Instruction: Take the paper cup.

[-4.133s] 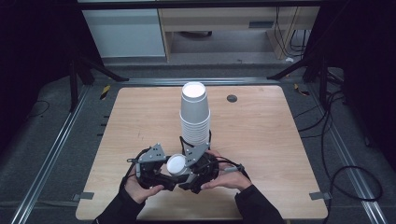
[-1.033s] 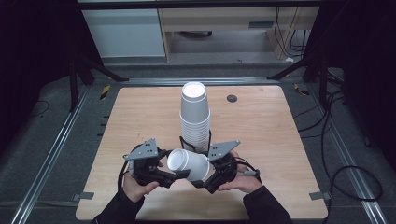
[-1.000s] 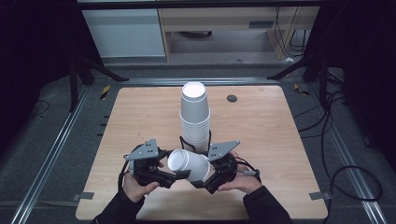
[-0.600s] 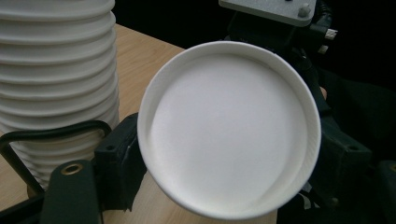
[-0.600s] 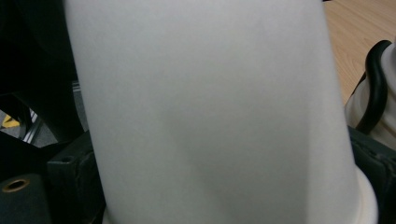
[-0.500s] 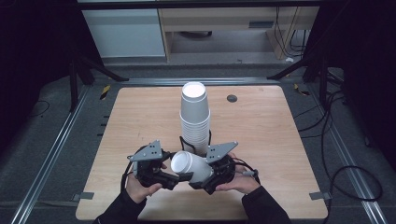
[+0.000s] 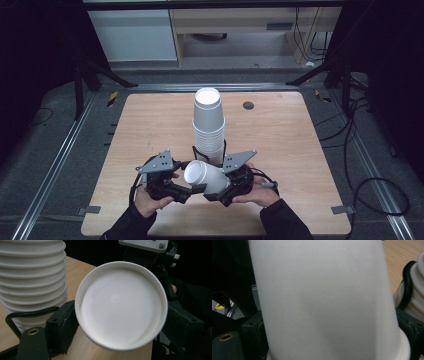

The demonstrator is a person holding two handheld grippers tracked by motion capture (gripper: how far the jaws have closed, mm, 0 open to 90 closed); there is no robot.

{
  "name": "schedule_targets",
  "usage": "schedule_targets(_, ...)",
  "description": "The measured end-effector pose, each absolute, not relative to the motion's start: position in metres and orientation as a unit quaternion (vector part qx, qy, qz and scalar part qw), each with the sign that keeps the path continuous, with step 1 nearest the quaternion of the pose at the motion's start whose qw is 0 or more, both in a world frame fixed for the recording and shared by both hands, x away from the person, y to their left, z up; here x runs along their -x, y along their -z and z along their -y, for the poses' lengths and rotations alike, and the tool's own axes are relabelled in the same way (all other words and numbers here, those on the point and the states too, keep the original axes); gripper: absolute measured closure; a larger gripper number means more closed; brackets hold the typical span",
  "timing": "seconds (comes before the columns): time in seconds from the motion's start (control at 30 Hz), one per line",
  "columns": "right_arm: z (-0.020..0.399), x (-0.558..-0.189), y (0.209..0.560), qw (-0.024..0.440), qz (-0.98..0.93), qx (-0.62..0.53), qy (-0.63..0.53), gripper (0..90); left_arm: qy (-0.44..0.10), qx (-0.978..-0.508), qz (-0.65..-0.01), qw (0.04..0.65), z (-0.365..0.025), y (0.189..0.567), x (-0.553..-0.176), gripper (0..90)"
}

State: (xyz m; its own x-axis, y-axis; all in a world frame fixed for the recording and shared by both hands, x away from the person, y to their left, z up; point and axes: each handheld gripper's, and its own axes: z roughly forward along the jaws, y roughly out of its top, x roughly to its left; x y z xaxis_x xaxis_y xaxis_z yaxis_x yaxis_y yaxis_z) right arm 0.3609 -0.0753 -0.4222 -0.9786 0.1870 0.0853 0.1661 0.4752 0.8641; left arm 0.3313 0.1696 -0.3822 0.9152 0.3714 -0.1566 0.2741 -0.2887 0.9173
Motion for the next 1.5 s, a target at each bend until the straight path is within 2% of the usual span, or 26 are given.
schedule_targets(0.2,0.085,-0.367,0.416,0.038,-0.870,-0.109,-0.480,9.3,-0.054,-0.806,-0.212,0.550,-0.181,0.377,-0.334,15.1)
schedule_targets(0.43,0.089,-0.375,0.396,0.084,-0.897,-0.095,-0.423,9.3,-0.047,-0.826,-0.227,0.514,-0.185,0.389,-0.343,13.8)
schedule_targets(1.1,0.047,-0.371,0.412,0.089,-0.946,-0.039,-0.310,9.2,-0.023,-0.854,-0.221,0.470,-0.170,0.410,-0.347,12.5)
schedule_targets(1.5,0.036,-0.368,0.416,0.092,-0.948,-0.032,-0.304,9.1,-0.023,-0.852,-0.225,0.472,-0.169,0.410,-0.347,17.9)
